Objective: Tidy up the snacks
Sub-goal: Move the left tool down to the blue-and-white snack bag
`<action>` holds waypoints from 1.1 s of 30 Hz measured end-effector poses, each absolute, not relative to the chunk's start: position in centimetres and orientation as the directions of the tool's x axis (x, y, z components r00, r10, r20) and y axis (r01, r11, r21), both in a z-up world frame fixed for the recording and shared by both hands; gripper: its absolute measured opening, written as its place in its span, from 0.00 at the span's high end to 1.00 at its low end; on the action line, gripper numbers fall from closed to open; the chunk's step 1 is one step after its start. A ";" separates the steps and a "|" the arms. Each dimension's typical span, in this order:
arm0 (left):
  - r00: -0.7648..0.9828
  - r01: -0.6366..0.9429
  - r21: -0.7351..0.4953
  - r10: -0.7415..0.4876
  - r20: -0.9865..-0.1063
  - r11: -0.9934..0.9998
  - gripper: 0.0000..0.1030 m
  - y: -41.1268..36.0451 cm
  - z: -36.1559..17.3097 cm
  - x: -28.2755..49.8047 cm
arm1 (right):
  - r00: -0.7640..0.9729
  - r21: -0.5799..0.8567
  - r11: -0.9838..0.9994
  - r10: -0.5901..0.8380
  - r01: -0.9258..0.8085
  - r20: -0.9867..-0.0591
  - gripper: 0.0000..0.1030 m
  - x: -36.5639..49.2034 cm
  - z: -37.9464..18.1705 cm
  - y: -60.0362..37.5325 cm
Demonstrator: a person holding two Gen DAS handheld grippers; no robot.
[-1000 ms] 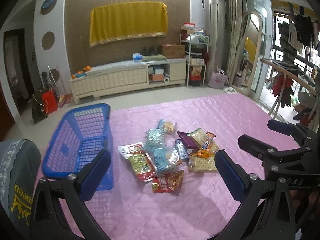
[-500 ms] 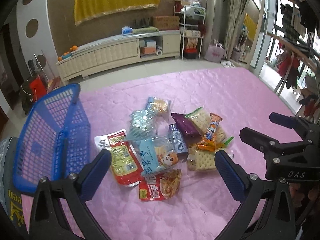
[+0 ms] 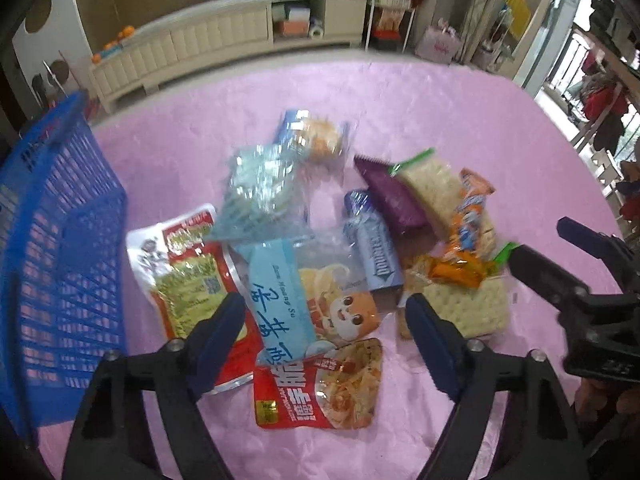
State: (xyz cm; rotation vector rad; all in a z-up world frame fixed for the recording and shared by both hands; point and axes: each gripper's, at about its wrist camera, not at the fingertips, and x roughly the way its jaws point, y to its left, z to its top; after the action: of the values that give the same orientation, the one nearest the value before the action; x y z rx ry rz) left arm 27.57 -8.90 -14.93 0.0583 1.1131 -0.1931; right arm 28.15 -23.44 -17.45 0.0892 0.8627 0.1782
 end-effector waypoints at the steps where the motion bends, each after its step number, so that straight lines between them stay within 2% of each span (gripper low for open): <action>1: 0.413 0.180 -0.057 -0.128 -0.902 0.982 0.23 -8.9 -15.3 27.9 | 0.634 0.159 0.980 0.199 -0.121 -0.747 0.00 28.3 -17.6 -23.5; 5: 0.390 0.186 -0.060 -0.129 -0.912 0.981 0.23 -9.2 -15.9 28.7 | 0.628 0.171 0.978 0.208 -0.120 -0.750 0.00 28.3 -18.1 -23.9; 6: 0.391 0.182 -0.059 -0.127 -0.912 0.981 0.27 -9.2 -16.0 28.8 | 0.627 0.171 0.978 0.206 -0.118 -0.751 0.00 28.4 -18.2 -24.1; 7: 0.393 0.171 -0.046 -0.111 -0.913 0.984 0.37 -9.1 -16.0 29.0 | 0.626 0.172 0.978 0.205 -0.114 -0.752 0.00 28.4 -18.2 -24.3; 14: 0.384 0.186 -0.047 -0.117 -0.916 0.981 0.38 -8.3 -15.7 29.3 | 0.622 0.178 0.980 0.197 -0.094 -0.757 0.00 27.8 -18.3 -25.2; 15: 0.387 0.189 -0.043 -0.114 -0.915 0.981 0.43 -8.3 -15.4 29.0 | 0.620 0.180 0.979 0.203 -0.100 -0.758 0.00 27.6 -18.2 -25.3; 16: 0.390 0.200 -0.066 -0.141 -0.910 0.978 0.65 -8.2 -15.1 28.6 | 0.619 0.177 0.978 0.207 -0.110 -0.758 0.00 27.4 -18.1 -25.3; 17: 0.394 0.205 -0.082 -0.159 -0.905 0.975 0.68 -8.2 -14.8 28.2 | 0.619 0.171 0.978 0.208 -0.120 -0.757 0.00 27.1 -17.9 -25.2; 18: 0.402 0.206 -0.084 -0.162 -0.901 0.975 0.77 -8.2 -14.4 27.8 | 0.620 0.164 0.978 0.207 -0.127 -0.757 0.00 26.9 -17.7 -25.1; 21: 0.421 0.210 -0.067 -0.152 -0.894 0.975 0.84 -8.3 -13.6 26.7 | 0.618 0.141 0.976 0.214 -0.166 -0.756 0.00 26.2 -17.1 -24.4; 31: 0.402 0.193 -0.185 -0.249 -0.881 0.964 0.84 -6.0 -13.7 25.8 | 0.594 0.117 0.974 0.211 -0.193 -0.777 0.00 27.4 -16.2 -22.8; 32: 0.402 0.195 -0.185 -0.251 -0.881 0.963 0.81 -6.0 -13.7 25.8 | 0.585 0.130 0.973 0.218 -0.189 -0.781 0.00 27.9 -16.2 -22.7; 33: 0.400 0.191 -0.184 -0.248 -0.882 0.964 0.72 -5.9 -13.8 26.0 | 0.579 0.138 0.973 0.223 -0.187 -0.784 0.00 28.3 -16.2 -22.6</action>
State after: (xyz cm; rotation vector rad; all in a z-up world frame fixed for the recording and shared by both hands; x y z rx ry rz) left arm 26.03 -5.88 -13.78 -0.0562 1.1258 -0.2781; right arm 28.28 -22.56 -16.21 0.0422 0.9224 0.2393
